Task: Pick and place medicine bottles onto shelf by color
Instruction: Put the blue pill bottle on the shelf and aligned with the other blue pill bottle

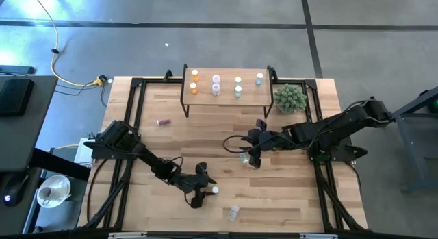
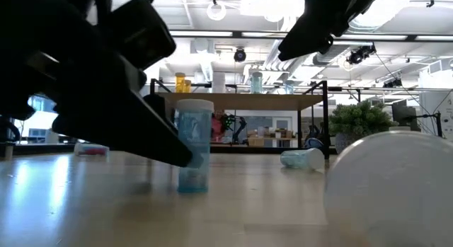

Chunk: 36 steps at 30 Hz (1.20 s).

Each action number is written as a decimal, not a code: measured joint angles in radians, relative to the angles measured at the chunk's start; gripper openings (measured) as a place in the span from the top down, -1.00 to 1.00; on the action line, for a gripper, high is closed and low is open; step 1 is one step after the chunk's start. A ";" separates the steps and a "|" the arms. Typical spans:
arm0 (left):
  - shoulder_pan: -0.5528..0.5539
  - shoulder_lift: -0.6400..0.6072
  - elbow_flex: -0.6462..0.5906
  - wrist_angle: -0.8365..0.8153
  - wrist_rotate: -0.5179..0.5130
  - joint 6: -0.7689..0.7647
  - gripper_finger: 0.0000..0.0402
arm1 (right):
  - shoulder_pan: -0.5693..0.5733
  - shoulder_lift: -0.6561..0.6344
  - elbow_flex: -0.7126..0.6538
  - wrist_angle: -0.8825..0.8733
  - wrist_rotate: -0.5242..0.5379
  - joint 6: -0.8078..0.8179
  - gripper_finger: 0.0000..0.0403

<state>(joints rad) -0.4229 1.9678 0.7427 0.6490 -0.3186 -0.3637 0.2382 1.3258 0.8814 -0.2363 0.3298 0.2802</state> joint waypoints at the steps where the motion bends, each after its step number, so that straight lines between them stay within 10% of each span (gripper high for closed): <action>1: 0.000 0.000 0.010 -0.017 -0.008 0.000 -0.06 | 0.000 0.000 0.000 0.000 0.000 0.000 0.21; 36: 0.023 0.043 0.100 -0.126 0.003 0.000 0.50 | 0.054 0.001 0.000 0.048 -0.007 -0.044 0.21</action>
<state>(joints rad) -0.4000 2.0113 0.8429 0.5231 -0.3153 -0.3633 0.2921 1.3267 0.8814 -0.1886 0.3225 0.2366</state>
